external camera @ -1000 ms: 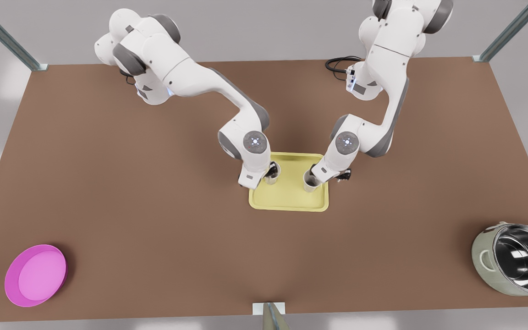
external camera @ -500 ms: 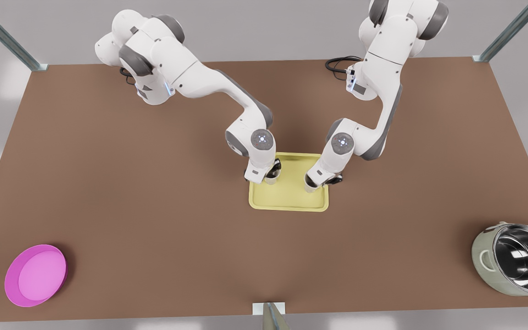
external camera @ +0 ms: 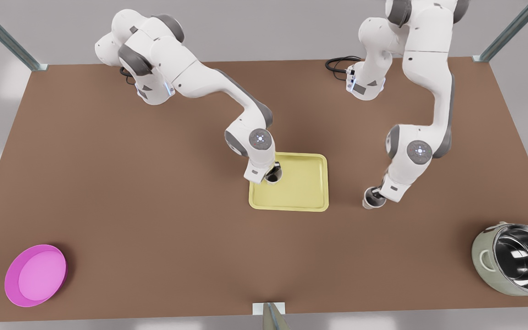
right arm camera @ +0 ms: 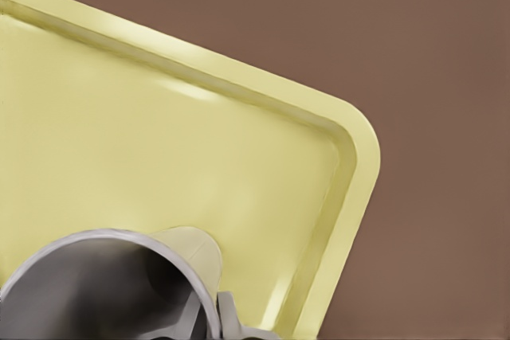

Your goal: Use the left arm to pick up the white IKEA cup from the tray and place it on the middle-left position; use the right arm to pick up the white IKEA cup from the tray and place it on the middle-right position

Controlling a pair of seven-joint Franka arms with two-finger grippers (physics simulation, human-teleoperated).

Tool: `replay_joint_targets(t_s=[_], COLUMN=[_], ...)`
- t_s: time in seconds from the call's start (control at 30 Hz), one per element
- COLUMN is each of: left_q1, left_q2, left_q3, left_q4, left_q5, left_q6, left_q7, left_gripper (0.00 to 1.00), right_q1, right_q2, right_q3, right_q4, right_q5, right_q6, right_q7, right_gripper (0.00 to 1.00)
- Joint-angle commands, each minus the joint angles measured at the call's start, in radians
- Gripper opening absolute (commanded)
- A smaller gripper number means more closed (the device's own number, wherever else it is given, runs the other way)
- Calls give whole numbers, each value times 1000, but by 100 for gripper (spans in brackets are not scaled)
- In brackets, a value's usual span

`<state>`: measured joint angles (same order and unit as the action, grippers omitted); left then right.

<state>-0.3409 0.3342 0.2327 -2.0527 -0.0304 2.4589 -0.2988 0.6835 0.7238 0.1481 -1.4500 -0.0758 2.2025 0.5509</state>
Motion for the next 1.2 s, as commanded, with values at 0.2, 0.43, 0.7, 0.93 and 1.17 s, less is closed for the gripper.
replay_joint_targets(t_s=[0.2,0.43,0.7,0.93,1.17], left_q1=[60,62,56,45,34], left_q2=[115,105,-9,-119,-119], left_q3=[5,4,4,-3,-7], left_q4=[8,8,8,457,477], left_q5=[-62,-97,-86,-95,-94], left_q6=[175,199,71,-749,-749], left_q7=[498,526,526,296,274], left_gripper=[9,9,100,100,100], right_q1=[-275,-493,-552,-550,-550], right_q2=[-155,-64,34,46,40], right_q3=[-1,-1,-39,-47,-47], right_q4=[19,80,125,128,129], right_q5=[45,39,-5,-5,4], right_q6=[-215,-195,-107,-86,-87], right_q7=[-359,-773,-931,-930,-921], right_gripper=[4,4,4,30,71])
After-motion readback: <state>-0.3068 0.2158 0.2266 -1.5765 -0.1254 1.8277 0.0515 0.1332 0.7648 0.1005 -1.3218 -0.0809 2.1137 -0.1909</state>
